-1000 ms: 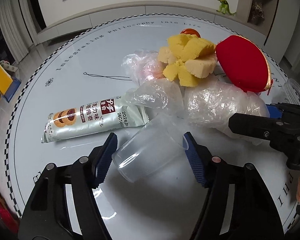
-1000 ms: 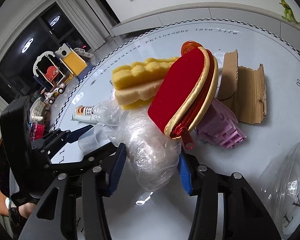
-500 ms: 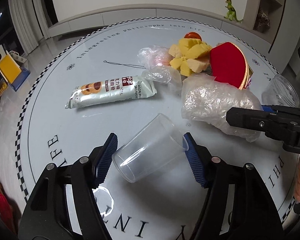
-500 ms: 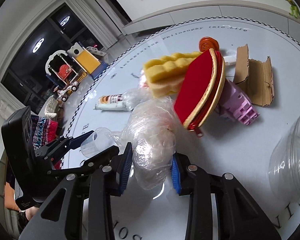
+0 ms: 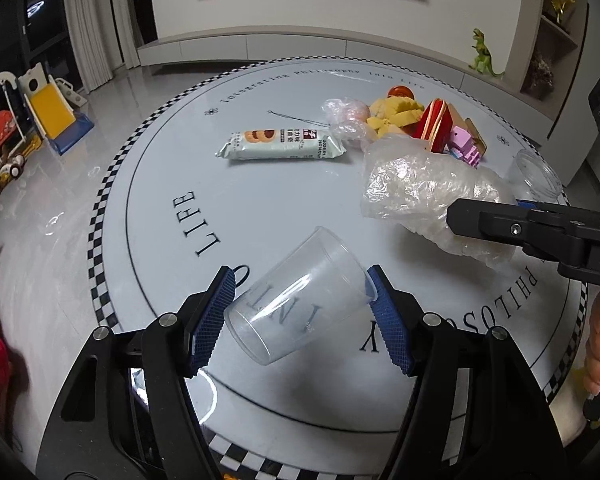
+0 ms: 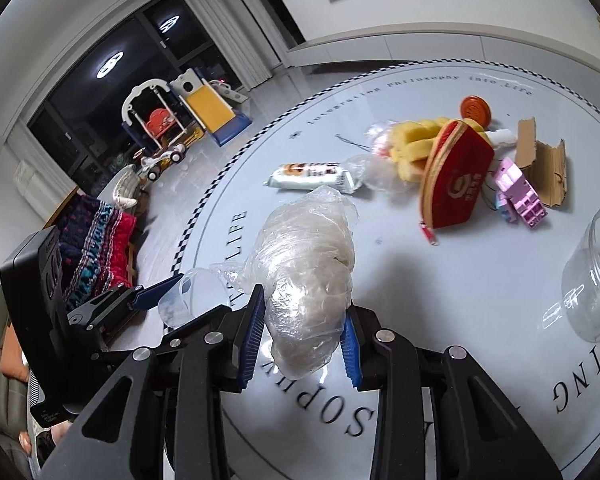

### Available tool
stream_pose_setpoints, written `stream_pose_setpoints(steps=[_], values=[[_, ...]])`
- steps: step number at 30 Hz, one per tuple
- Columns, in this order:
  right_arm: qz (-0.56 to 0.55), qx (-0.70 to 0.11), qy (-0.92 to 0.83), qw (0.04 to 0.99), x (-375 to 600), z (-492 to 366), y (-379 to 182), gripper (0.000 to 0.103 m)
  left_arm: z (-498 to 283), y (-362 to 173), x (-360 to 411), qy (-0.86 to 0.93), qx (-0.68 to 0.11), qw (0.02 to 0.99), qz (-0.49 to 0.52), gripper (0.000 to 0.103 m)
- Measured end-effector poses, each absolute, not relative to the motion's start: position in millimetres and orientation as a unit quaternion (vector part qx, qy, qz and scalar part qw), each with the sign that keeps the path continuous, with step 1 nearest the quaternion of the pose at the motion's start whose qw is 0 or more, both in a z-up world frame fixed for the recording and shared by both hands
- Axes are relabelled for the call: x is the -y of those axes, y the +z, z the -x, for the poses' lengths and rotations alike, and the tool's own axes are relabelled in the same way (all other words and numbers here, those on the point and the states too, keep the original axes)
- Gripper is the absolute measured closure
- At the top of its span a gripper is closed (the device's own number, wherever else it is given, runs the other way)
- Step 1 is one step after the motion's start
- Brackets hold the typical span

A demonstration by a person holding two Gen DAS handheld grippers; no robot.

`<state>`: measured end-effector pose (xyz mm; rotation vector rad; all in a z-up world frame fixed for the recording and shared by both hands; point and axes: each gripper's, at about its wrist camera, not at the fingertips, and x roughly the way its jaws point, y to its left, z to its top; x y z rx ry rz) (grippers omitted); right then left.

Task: Collect trash
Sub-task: 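Carry cup and bag over the black bin and open both tools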

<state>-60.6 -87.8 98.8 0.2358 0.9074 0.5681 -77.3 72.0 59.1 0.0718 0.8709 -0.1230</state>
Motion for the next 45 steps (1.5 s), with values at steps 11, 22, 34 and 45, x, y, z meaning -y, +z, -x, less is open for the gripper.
stream_pose_setpoints(steps=[11,22,34,45], values=[[-0.060,-0.426,0.319,0.845,35.9,103.1,106.8,0.067,149.4,77.3,-120.0,0.003,-0.393,0.920,-0.005,0.037],[-0.004,-0.417,0.374,0.828,-26.2,152.2,111.6,0.067,223.1,66.5,-165.3,0.068,-0.386,0.919,0.039,0.037],[0.048,-0.424,0.442,0.789,-89.7,197.5,101.7,0.067,285.9,42.6,-210.3,0.140,-0.399,0.902,0.083,0.037],[0.091,-0.445,0.476,0.753,-139.9,220.9,79.8,0.066,318.2,9.1,-243.9,0.192,-0.431,0.873,0.122,0.037]])
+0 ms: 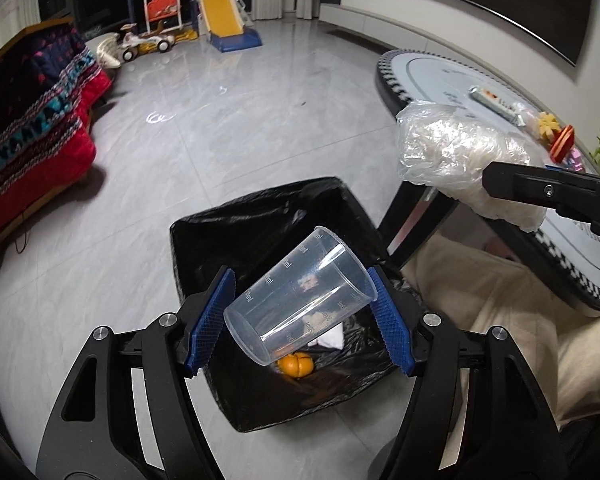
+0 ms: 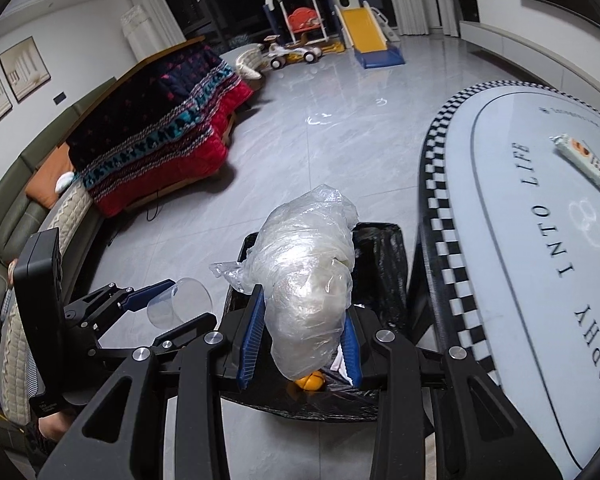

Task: Collect trash
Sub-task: 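Carry cup and bag over the black bin and open both tools, then move both tools back over the table toward the remaining items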

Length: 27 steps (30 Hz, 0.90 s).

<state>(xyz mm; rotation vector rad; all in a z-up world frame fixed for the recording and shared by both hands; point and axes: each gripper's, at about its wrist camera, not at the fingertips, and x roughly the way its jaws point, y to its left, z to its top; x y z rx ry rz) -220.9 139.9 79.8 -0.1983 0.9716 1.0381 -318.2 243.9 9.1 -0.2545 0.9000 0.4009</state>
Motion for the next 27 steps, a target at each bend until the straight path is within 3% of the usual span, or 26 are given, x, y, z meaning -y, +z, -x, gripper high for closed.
stream_pose_setpoints(steps=[1,2,3,4,5,27], values=[[0.097,-0.449,0.481,0.747,-144.6,223.1,76.9,0.064,320.5,6.0,-247.2,0.197,-0.434,0.870,0.125,0.036],[0.112,-0.457,0.486,0.737,-152.1,225.4,72.7,0.057,323.0,2.5,-251.1,0.201,-0.439,0.866,0.131,0.025],[0.129,-0.462,0.480,0.734,-160.0,228.0,68.6,0.051,324.1,-0.1,-255.0,0.212,-0.444,0.860,0.133,0.006],[0.138,-0.459,0.468,0.743,-163.2,228.6,66.8,0.037,327.2,-1.4,-258.9,0.229,-0.444,0.856,0.130,0.006],[0.137,-0.453,0.462,0.750,-163.4,229.1,65.6,0.031,326.9,-3.0,-261.8,0.243,-0.449,0.850,0.128,0.006],[0.077,-0.428,0.444,0.783,-105.7,204.6,94.5,0.030,292.8,8.7,-239.5,0.203,-0.448,0.863,0.114,0.006]])
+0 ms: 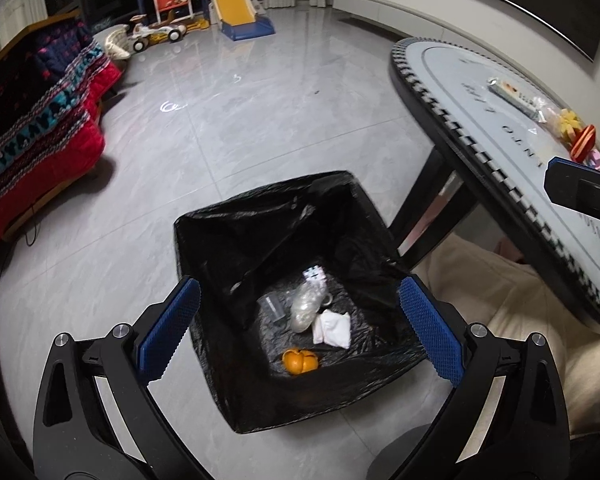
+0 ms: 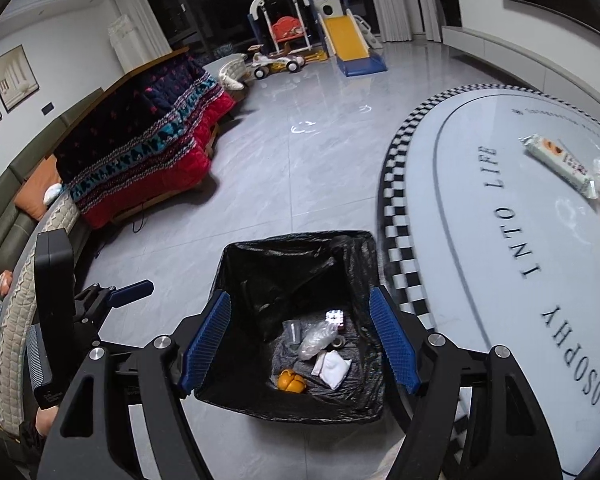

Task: Collect trash
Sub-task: 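Move both tools back over the table toward the remaining items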

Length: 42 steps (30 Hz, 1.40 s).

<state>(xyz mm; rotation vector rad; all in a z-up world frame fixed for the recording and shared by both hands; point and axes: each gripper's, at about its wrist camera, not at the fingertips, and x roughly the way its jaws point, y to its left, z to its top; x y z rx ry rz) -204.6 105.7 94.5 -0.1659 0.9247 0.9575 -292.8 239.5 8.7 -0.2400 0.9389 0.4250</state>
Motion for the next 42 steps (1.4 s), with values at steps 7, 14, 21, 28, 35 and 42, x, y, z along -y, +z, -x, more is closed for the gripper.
stream_pose_setpoints(steps=[7,14,21,28,35,42], values=[[0.054,-0.411,0.407,0.814,-66.5,179.6,107.8,0.030,255.5,29.9,-213.1,0.160,-0.434,0.882,0.090,0.006],[0.017,-0.415,0.364,0.834,-27.6,139.6,108.1,0.030,203.9,43.7,-179.7,0.108,-0.436,0.892,0.053,0.006],[-0.015,-0.415,0.319,0.852,12.8,102.9,108.2,0.030,157.2,49.9,-144.2,0.059,-0.437,0.897,0.022,0.006],[-0.048,-0.416,0.271,0.867,58.1,68.8,103.2,0.030,111.0,48.5,-112.0,0.011,-0.445,0.895,-0.013,0.006],[-0.081,-0.428,0.220,0.873,100.8,31.2,89.0,0.030,68.6,44.9,-92.3,-0.030,-0.451,0.892,-0.024,0.006],[-0.102,-0.443,0.188,0.871,128.8,-3.6,72.2,0.030,31.6,48.1,-72.7,-0.061,-0.447,0.892,-0.037,0.006]])
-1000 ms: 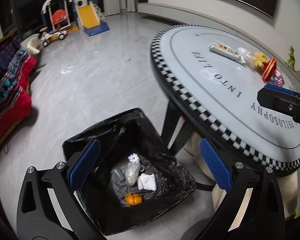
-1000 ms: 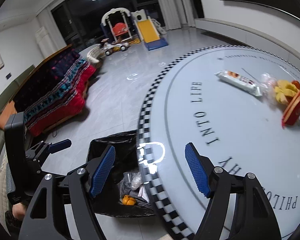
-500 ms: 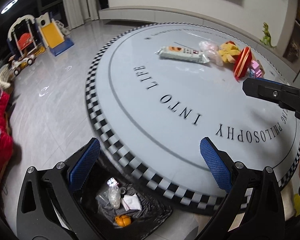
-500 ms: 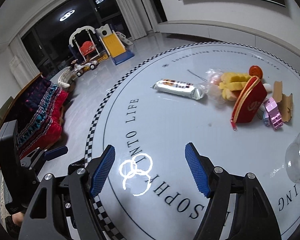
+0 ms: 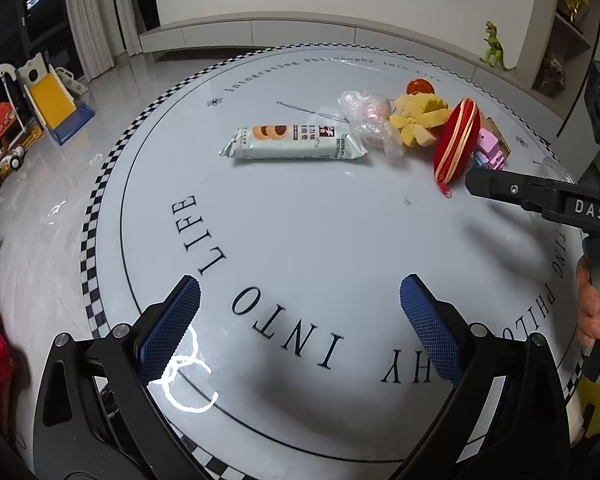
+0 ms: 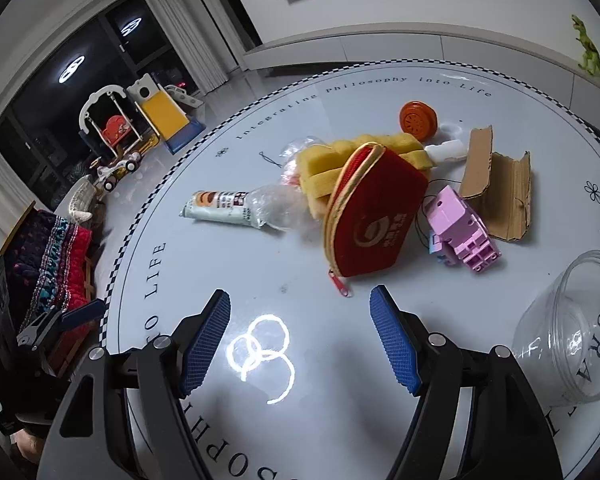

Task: Collect trash
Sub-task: 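Move both tools back over the table toward the remaining items, then grasp the biscuit packet with the left tool while the right grasps the red pouch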

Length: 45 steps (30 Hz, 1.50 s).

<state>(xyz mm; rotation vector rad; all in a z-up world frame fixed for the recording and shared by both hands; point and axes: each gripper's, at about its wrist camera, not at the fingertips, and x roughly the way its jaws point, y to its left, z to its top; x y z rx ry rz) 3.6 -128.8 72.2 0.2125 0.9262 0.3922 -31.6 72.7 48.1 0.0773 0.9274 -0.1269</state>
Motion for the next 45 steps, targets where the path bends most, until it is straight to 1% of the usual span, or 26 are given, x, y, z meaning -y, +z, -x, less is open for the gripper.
stream_pose_setpoints(steps=[13,14,15,16,17,19,23,26,29,34,39,43,45], values=[[-0.106,-0.466,0.161,0.863,138.2,-56.7,42.1,0.030,-24.3,43.7,-66.5,-0.103,-0.453,0.882,-0.073,0.006],[-0.106,-0.466,0.160,0.864,138.7,-58.8,41.0,0.031,-27.7,43.4,-67.0,-0.104,-0.453,0.882,-0.075,0.006],[-0.102,-0.463,0.159,0.866,138.9,-60.3,41.2,0.034,-31.4,43.1,-66.7,-0.105,-0.453,0.882,-0.078,0.006],[-0.097,-0.464,0.161,0.866,138.4,-62.2,41.0,0.045,-35.4,43.1,-66.4,-0.108,-0.453,0.881,-0.081,0.006],[-0.095,-0.466,0.163,0.864,138.8,-64.8,40.6,0.052,-40.0,43.0,-65.8,-0.111,-0.453,0.881,-0.085,0.006],[-0.102,-0.467,0.172,0.861,141.3,-68.1,41.8,0.054,-48.9,43.7,-64.5,-0.115,-0.451,0.880,-0.097,0.006],[-0.100,-0.463,0.189,0.860,144.5,-63.8,51.2,0.055,-73.2,45.0,-60.5,-0.131,-0.450,0.874,-0.130,0.006],[-0.102,-0.462,0.196,0.859,146.3,-61.4,57.1,0.055,-94.8,41.9,-54.2,-0.147,-0.450,0.863,-0.174,0.006],[-0.109,-0.464,0.202,0.856,148.3,-60.3,58.1,0.055,-115.8,36.2,-53.0,-0.172,-0.456,0.852,-0.191,0.006],[-0.109,-0.464,0.205,0.855,144.8,-59.9,58.7,0.055,-142.2,24.6,-55.6,-0.194,-0.471,0.837,-0.199,0.006],[-0.112,-0.464,0.205,0.854,144.2,-58.1,57.6,0.055,-146.6,13.7,-54.3,-0.224,-0.490,0.820,-0.196,0.006],[-0.113,-0.465,0.205,0.854,141.2,-61.7,59.6,0.055,-147.0,6.7,-55.6,-0.201,-0.505,0.818,-0.188,0.005],[-0.113,-0.464,0.205,0.854,140.7,-59.4,59.6,0.055,-146.4,6.4,-57.1,-0.184,-0.512,0.821,-0.173,0.008]])
